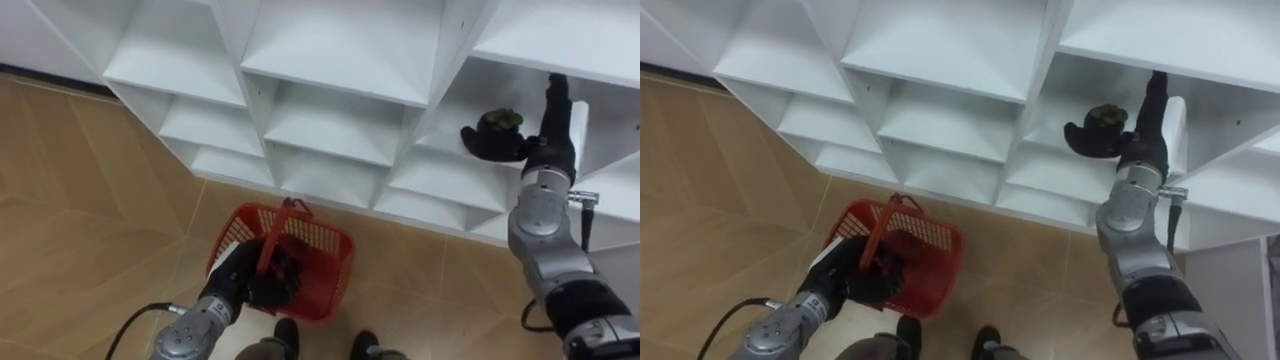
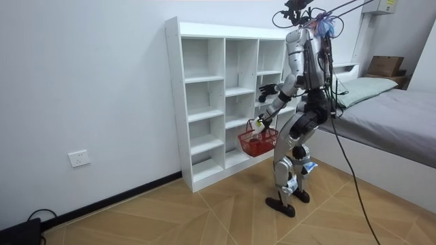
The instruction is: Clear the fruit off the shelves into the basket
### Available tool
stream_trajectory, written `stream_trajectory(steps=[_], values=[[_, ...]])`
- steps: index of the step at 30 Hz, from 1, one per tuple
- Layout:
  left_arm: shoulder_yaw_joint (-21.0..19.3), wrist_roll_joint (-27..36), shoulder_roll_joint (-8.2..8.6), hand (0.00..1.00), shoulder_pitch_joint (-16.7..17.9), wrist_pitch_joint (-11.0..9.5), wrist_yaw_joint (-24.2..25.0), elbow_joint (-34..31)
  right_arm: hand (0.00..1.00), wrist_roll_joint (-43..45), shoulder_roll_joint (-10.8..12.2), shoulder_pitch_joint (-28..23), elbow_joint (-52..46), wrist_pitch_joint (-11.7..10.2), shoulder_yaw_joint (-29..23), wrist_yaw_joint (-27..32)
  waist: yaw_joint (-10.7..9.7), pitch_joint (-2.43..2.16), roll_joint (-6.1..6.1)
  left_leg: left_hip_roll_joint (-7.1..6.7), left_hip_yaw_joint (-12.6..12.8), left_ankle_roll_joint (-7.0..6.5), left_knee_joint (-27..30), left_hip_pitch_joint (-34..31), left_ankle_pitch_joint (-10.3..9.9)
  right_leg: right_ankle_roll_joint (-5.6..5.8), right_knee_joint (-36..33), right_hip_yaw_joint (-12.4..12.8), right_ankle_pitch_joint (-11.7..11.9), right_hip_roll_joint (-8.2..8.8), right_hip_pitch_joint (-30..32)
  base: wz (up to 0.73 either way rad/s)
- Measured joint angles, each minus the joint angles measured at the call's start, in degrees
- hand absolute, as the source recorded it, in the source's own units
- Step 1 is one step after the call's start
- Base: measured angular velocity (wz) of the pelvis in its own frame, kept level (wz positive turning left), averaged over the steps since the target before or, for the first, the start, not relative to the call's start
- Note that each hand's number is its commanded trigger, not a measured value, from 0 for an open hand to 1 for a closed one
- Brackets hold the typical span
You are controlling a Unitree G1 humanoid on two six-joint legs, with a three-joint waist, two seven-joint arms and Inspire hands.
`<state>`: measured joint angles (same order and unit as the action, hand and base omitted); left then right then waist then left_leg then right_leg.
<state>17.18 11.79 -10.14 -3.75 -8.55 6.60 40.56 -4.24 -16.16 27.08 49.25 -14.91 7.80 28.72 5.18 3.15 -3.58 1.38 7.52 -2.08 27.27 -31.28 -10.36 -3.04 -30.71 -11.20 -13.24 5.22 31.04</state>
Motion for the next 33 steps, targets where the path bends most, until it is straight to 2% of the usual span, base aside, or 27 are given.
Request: stream_trajectory(steps=[4, 7, 14, 20, 33], values=[[0.00, -0.03, 0.01, 1.00, -0.04, 1.07, -0.02, -0.01, 0.00, 0.00, 0.00, 0.04, 0.83, 0.17, 0.00, -1.18, 0.07, 0.00, 0.01, 0.00, 0.00, 0.00, 0.05, -0.90, 0.00, -0.06, -0.09, 0.00, -0.04, 0.01, 0.96, 0.00], [0.02, 0.04, 0.00, 1.00, -0.11, 1.14, -0.09, -0.01, 0.00, -0.03, 0.00, 0.42, 1.66, 1.31, 0.02, -1.48, 0.11, 0.01, 0.01, -0.01, 0.11, 0.00, 0.05, -1.41, 0.00, -0.08, -0.21, 0.05, -0.06, 0.07, 1.50, 0.00], [1.62, 3.74, -0.17, 1.00, -0.71, 1.14, -1.14, -0.09, 0.00, 0.00, -0.14, 1.22, 1.90, 1.35, 0.12, -1.50, 0.28, 0.14, 0.22, -0.15, 0.32, -0.01, 0.24, -2.55, 0.01, -0.20, -1.10, -0.02, -0.43, 0.48, 3.02, 0.00], [2.16, 3.76, -0.10, 1.00, -1.15, 1.14, -1.19, -0.11, 0.00, 0.35, -1.84, 1.65, 2.50, 1.29, 0.12, -1.47, 1.59, 0.19, 0.29, -0.20, 0.56, -0.01, 0.47, -3.40, 0.01, -0.30, -1.90, 0.04, -0.58, 0.71, 4.19, 0.00], [2.13, 4.36, -0.10, 1.00, -1.70, 1.16, -1.19, -0.87, 0.00, 0.26, -2.95, 3.16, 3.07, 1.31, -0.03, -2.06, 1.57, 0.21, 0.29, -0.21, 0.55, 0.03, 0.85, -4.48, 0.04, -0.42, -2.48, 0.04, -0.80, 0.79, 5.40, 0.00]])
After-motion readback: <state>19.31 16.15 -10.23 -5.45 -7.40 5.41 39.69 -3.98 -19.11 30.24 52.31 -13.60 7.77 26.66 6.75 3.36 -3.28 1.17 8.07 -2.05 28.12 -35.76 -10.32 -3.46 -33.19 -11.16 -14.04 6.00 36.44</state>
